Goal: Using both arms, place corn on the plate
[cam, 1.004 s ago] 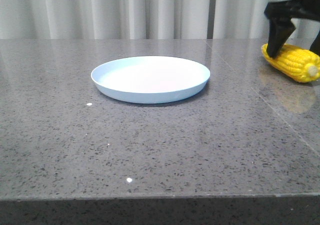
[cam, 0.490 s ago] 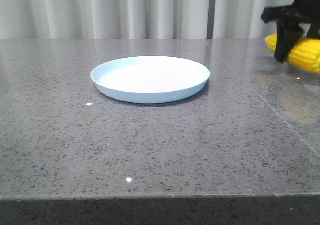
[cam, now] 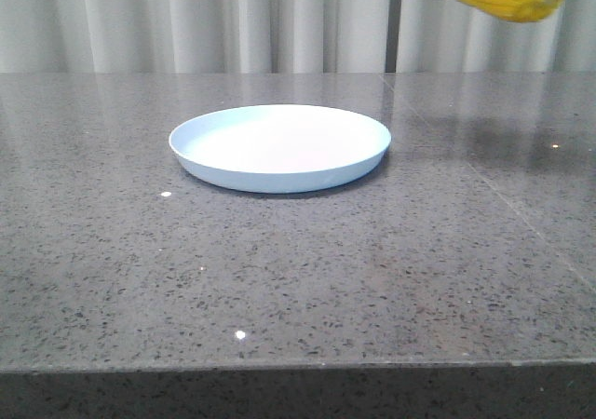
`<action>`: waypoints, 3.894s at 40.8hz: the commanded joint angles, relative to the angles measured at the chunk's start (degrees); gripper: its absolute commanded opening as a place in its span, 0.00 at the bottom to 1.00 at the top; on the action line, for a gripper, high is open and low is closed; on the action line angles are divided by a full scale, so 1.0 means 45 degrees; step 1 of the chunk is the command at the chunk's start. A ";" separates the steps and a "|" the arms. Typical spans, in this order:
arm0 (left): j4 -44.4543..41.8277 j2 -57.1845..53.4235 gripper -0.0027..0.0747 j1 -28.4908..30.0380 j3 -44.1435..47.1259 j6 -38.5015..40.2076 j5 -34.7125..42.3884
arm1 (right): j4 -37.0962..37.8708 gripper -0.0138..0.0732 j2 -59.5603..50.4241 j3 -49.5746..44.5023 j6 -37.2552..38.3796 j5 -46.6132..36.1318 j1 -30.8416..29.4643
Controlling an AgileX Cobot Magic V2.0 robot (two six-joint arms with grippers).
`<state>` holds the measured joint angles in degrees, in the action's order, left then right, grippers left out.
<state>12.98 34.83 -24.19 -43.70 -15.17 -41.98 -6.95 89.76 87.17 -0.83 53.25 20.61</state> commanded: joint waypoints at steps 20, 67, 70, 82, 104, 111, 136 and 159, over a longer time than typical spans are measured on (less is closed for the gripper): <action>0.0198 -0.0017 0.60 -0.0095 -0.0332 0.0034 0.0822 | -0.0758 0.51 0.2118 0.0419 0.1893 -0.3695 0.2182; 0.0198 -0.0017 0.60 -0.0095 -0.0332 0.0034 0.0843 | 0.0424 0.76 -0.2846 -0.1965 0.0287 -0.2964 0.2199; 0.0198 -0.0017 0.60 -0.0095 -0.0332 0.0034 0.0843 | 0.0555 0.76 -0.3990 -0.3129 -0.0072 -0.2945 0.2199; 0.0198 -0.0017 0.60 -0.0095 -0.0332 0.0034 0.0869 | 0.1332 0.76 -0.8259 -0.6818 -0.0110 -0.2659 0.2199; -0.0583 -0.0017 0.60 -0.0095 -0.0332 0.0034 0.0869 | 0.1544 0.66 -1.2431 -0.8947 -0.0098 -0.1517 0.2199; -0.0755 -0.0017 0.52 -0.0095 -0.0332 0.0034 0.0846 | 0.1469 0.34 -1.2444 -0.8947 -0.0098 -0.1546 0.2199; -0.0755 -0.0017 0.01 -0.0095 -0.0332 0.0034 0.0846 | 0.1444 0.08 -1.2444 -0.8947 -0.0098 -0.1392 0.2188; -0.0804 -0.3930 0.01 0.3829 0.2404 0.0034 0.3340 | 0.1444 0.08 -1.2444 -0.8947 -0.0098 -0.1392 0.2188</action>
<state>9.21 20.16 -10.65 -34.07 -15.17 -34.62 -0.65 33.85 45.43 -0.85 50.49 30.50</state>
